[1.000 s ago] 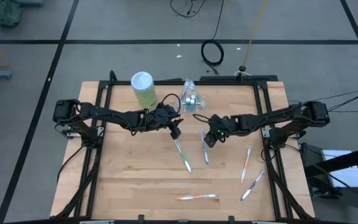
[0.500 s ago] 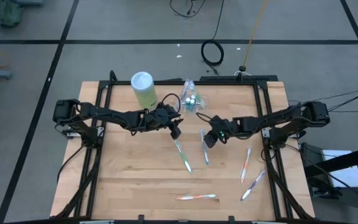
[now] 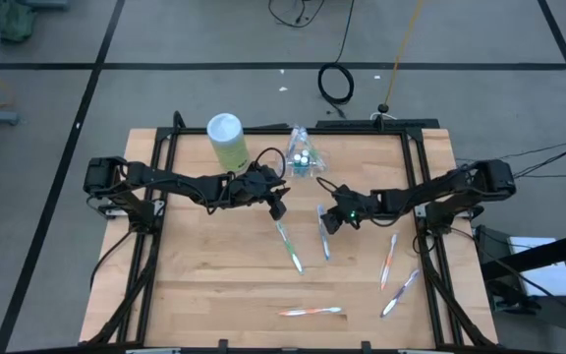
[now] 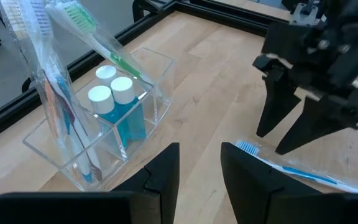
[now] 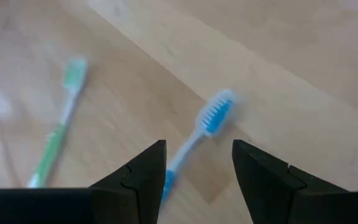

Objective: Pick & Place toothbrushing station
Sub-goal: Put the blue toothbrush into the transparent organizer, then put the green toothbrush into the transparent organizer

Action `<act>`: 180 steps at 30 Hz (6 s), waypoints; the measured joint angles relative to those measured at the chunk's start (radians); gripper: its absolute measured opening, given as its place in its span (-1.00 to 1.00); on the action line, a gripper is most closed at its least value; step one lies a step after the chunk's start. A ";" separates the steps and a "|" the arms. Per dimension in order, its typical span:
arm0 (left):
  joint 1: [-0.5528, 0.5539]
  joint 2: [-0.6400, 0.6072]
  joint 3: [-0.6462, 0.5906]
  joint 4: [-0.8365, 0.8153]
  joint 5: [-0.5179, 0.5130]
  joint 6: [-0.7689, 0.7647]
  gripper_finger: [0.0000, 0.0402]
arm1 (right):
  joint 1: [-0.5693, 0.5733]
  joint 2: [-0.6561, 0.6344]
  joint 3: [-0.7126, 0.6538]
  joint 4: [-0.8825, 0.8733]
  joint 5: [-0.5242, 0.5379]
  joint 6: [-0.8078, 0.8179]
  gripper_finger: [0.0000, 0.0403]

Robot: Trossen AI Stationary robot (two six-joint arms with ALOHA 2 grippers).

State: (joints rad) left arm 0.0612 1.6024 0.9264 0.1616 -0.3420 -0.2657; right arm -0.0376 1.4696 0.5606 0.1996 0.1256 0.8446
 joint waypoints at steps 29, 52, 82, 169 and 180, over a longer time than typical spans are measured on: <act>0.001 0.000 0.000 0.000 0.000 0.000 -0.38 | 0.004 0.103 0.001 0.076 0.010 -0.106 -0.73; 0.013 0.000 0.000 0.001 -0.001 0.010 -0.38 | -0.077 -0.174 0.035 0.237 0.030 -0.443 -1.00; 0.013 0.000 0.000 0.023 0.000 0.026 -0.38 | -0.367 0.064 0.054 1.006 0.162 -1.014 -1.00; 0.011 0.000 0.000 0.021 0.125 0.000 -0.38 | -0.327 0.011 0.052 0.372 -0.180 -0.699 -0.45; 0.011 0.000 0.000 0.022 0.124 0.000 -0.38 | -0.327 0.011 0.052 0.372 -0.180 -0.699 -0.45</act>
State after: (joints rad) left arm 0.0723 1.6020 0.9264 0.1833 -0.2180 -0.2657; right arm -0.3645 1.4811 0.6128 0.5713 -0.0540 0.1452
